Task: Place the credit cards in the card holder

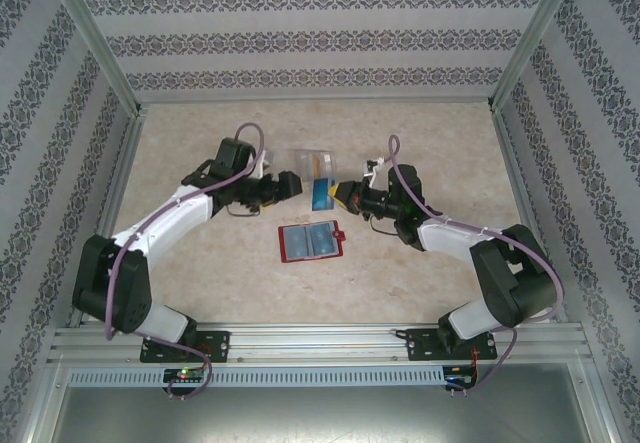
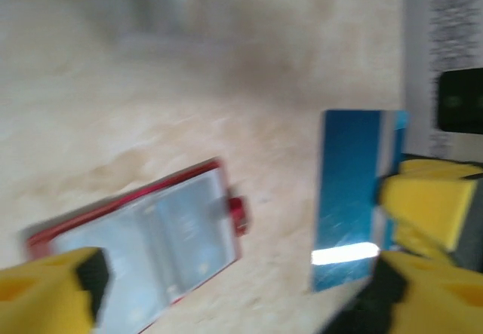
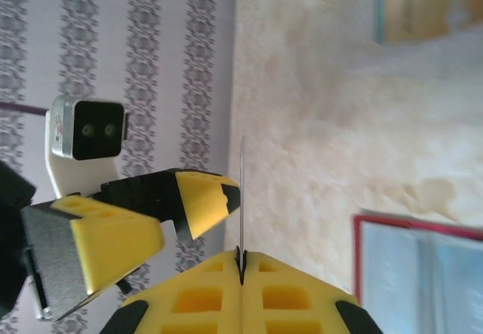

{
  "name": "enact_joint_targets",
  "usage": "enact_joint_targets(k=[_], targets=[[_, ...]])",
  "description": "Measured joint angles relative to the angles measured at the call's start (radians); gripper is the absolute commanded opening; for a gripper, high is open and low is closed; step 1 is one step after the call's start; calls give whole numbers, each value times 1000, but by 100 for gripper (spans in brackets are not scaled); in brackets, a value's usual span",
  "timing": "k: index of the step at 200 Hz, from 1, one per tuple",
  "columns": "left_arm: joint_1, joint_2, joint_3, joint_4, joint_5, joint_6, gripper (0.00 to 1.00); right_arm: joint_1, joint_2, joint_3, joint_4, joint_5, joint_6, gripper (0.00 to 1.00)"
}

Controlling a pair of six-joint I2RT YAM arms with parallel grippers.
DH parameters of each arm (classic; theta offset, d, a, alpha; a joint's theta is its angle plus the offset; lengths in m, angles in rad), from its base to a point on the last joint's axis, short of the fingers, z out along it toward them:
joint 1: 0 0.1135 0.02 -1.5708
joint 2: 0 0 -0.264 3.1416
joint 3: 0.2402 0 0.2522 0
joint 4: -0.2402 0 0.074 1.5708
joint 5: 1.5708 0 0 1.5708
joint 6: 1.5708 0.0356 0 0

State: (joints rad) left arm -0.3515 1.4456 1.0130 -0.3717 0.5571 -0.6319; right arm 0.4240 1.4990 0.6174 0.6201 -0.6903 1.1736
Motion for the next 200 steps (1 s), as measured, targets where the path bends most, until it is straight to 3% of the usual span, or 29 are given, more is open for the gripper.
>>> enact_joint_targets(k=[34,72,105,126,200], targets=[[0,-153,-96,-140,-234,57,99,29,35,-57,-37,0,-96,3],[-2,-303,-233,-168,-456,66,99,120,149,-60,-42,10,-174,1],[-10,-215,-302,-155,-481,21,100,129,219,-60,-40,11,-244,0],[-60,-190,-335,-136,-484,-5,100,108,253,-55,-38,-2,-268,0],[-133,-115,-310,-99,-517,-13,97,103,307,-21,4,-8,-286,0]])
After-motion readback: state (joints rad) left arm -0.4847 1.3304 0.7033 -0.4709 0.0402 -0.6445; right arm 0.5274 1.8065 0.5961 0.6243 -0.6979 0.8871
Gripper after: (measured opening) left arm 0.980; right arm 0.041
